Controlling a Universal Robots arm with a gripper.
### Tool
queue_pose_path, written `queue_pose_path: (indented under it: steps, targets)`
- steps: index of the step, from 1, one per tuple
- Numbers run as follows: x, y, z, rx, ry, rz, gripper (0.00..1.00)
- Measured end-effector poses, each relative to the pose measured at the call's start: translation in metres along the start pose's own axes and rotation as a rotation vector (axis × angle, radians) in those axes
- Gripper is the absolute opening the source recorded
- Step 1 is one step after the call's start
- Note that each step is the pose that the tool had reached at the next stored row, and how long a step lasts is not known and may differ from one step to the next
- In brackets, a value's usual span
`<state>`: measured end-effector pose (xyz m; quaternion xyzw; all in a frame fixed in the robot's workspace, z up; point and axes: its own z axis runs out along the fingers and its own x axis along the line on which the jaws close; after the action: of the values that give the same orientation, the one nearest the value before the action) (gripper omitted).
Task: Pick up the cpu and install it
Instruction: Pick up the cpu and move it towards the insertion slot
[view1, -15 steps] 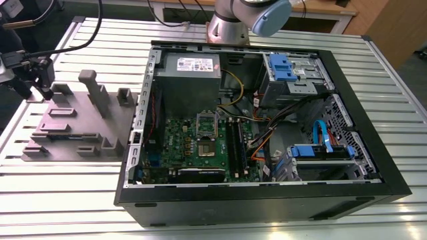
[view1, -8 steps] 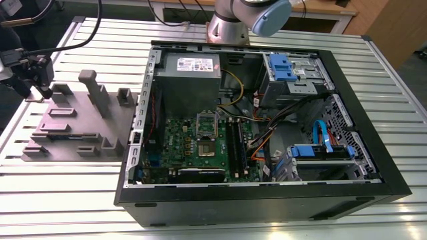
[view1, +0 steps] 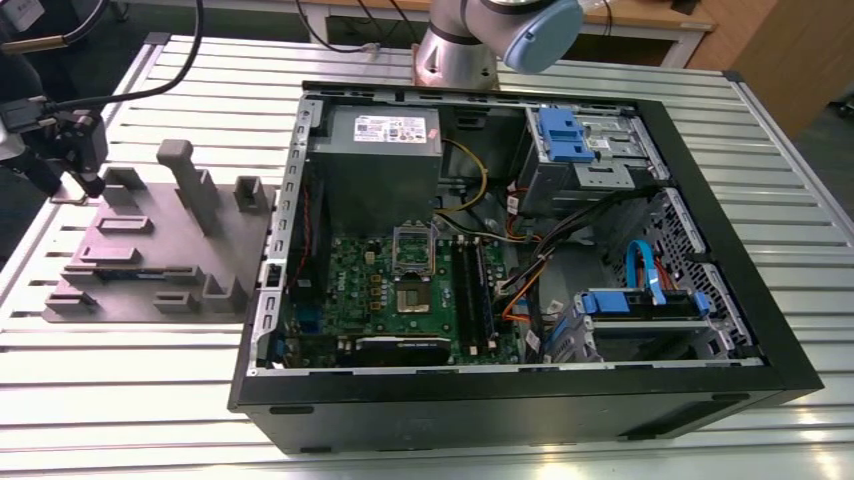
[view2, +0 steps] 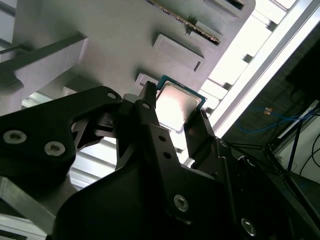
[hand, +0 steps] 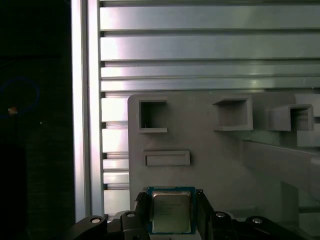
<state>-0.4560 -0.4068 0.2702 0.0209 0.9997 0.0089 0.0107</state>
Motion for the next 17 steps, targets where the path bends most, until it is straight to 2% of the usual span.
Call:
queue_pose_path:
  steps: [17]
  targets:
    - [-0.0001, 0.0001, -0.0042, 0.0007, -0.0001, 0.000, 0.47]
